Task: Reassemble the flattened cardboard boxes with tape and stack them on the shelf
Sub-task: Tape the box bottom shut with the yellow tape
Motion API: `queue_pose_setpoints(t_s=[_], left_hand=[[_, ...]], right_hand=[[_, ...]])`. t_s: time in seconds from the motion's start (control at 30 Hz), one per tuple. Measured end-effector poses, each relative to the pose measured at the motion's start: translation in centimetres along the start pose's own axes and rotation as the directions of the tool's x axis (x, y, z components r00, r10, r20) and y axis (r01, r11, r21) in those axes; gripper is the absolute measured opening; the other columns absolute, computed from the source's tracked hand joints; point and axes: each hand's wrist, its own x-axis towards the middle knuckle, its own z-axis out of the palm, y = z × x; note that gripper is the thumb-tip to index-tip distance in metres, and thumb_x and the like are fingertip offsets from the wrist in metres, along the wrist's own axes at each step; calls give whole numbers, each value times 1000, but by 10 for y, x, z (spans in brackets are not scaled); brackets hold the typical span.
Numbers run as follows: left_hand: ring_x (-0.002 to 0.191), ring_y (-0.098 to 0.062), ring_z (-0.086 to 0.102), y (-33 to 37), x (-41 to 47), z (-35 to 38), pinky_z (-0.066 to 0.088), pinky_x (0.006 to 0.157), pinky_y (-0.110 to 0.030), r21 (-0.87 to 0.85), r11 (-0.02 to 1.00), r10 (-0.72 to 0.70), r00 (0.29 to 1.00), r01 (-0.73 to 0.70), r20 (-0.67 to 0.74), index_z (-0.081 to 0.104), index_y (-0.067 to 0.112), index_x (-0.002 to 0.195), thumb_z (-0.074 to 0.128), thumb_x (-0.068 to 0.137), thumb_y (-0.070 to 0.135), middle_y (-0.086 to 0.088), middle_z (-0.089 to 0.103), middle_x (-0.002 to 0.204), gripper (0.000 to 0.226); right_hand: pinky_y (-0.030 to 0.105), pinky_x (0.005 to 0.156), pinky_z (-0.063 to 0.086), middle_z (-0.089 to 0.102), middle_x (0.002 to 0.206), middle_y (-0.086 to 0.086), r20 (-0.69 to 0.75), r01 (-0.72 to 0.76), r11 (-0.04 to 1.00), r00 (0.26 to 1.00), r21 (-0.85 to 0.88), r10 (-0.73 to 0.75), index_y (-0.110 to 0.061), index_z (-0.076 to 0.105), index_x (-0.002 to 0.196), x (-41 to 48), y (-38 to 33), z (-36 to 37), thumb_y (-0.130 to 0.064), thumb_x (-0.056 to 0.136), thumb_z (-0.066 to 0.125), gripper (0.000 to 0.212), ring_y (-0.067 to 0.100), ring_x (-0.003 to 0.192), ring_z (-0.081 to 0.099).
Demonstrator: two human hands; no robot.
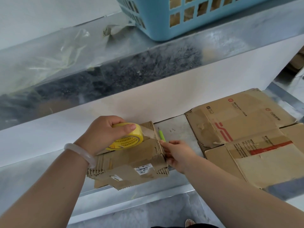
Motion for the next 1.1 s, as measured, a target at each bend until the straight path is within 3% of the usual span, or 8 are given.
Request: queue_pose_setpoints(t_s=[0.1,0.37,0.47,0.53,0.6,0.67,0.8,1.1], left_hand=[[57,3,60,-1,1,0,40,47,-8,-10,1000,4,1000,-4,7,71,22,74,69,82,37,12,66,60,17],[58,1,60,2,1,-2,43,53,-15,13,1000,2,1000,-2,22,73,20,76,69,80,44,5,67,63,25],[69,-12,66,2,1,-3,49,62,-27,24,1000,4,1000,-4,26,74,17,77,70,78,47,-4,71,72,30],[72,-15,68,3,0,-3,51,65,-30,26,1000,6,1000,-6,16,74,17,78,70,77,49,-5,72,74,32],[70,-13,67,5,-1,-4,50,64,-29,21,1000,2,1000,-3,11,74,18,77,71,76,51,-3,72,73,34],[69,-12,66,7,-1,-6,49,63,-29,27,1000,2,1000,-3,21,74,19,76,70,75,55,-1,71,72,36],[71,-3,65,9,-1,-10,48,63,-21,50,999,2,998,-5,57,73,27,76,64,65,68,9,70,71,43],[83,3,66,-22,-15,-41,48,70,-12,-81,989,134,984,-125,114,69,41,88,67,65,49,23,71,89,25]], right_hand=[[21,38,36,58,90,13,-15,22,999,1000,-26,-23,-13,51,108,0,1,1,-18,85,76,34,15,57,46],[24,42,38,56,91,11,-120,99,958,983,-271,-135,-17,53,114,-9,-17,15,-6,95,50,21,21,63,48],[32,72,54,61,105,-2,-76,404,800,872,-443,-483,-20,55,124,-19,-19,13,-26,96,55,29,14,89,60],[27,98,45,53,130,-12,200,642,588,741,-492,-641,-29,48,138,-35,-23,14,-43,91,62,51,4,117,51],[23,112,27,28,153,-20,506,746,318,642,-584,-576,-38,28,150,-47,-29,19,-54,81,69,82,-3,138,27],[29,118,18,8,160,-20,621,724,108,650,-681,-438,-43,9,153,-48,-32,21,-60,71,76,107,-2,145,8],[42,120,22,5,161,-16,604,691,76,674,-719,-426,-45,9,152,-34,-32,21,-64,61,80,117,4,148,5],[23,117,14,22,148,-18,646,705,-60,610,-707,-459,-35,27,150,-33,-38,21,-64,57,83,113,-2,138,14]])
